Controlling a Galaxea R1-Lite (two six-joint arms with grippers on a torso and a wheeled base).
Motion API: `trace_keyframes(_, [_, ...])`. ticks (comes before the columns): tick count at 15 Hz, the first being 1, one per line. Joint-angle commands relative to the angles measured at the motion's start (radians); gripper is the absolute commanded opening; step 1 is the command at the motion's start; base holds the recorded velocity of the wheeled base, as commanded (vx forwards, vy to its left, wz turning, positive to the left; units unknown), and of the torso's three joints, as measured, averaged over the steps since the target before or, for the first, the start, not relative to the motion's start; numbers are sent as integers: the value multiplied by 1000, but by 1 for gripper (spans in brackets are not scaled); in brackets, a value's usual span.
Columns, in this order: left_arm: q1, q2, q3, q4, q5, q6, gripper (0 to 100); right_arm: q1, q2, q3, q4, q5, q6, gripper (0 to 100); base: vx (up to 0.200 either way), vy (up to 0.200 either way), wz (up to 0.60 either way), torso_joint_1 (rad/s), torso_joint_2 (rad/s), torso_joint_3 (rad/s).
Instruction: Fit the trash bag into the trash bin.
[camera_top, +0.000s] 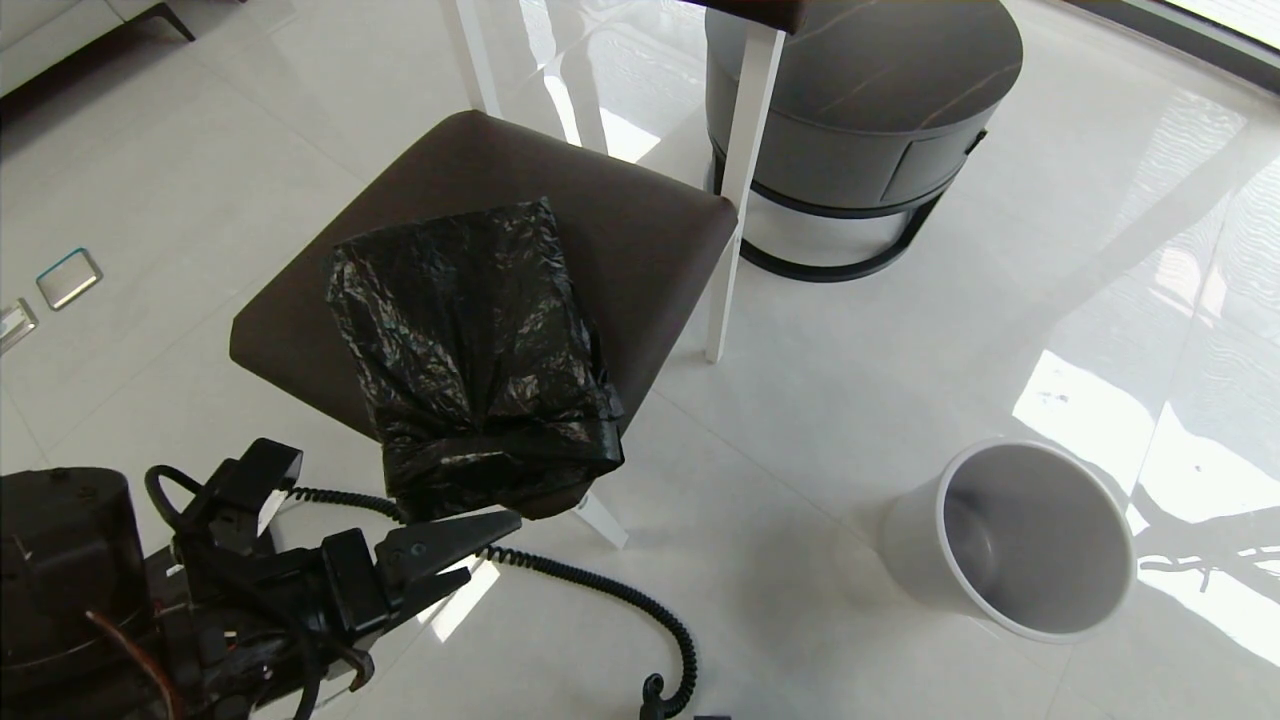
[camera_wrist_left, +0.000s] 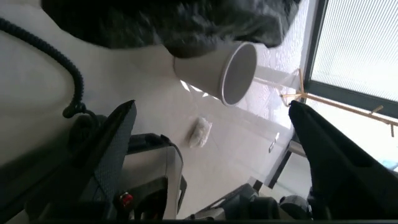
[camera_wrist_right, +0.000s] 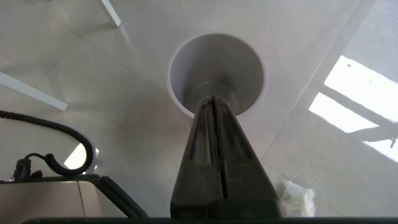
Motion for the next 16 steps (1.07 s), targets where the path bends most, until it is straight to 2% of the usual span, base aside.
trace_keyframes(1, [45, 52, -24, -8, 3, 4, 100, 0, 1, 0, 0, 0, 1, 0, 0, 0, 0, 0, 0, 0])
trace_keyframes(4, [54, 65, -22, -61, 26, 11, 100, 0, 1, 0, 0, 0, 0, 0, 0, 0, 0, 0, 0, 0])
trace_keyframes(16, [54, 34, -28, -136, 81, 15, 100, 0, 1, 0, 0, 0, 0, 0, 0, 0, 0, 0, 0, 0])
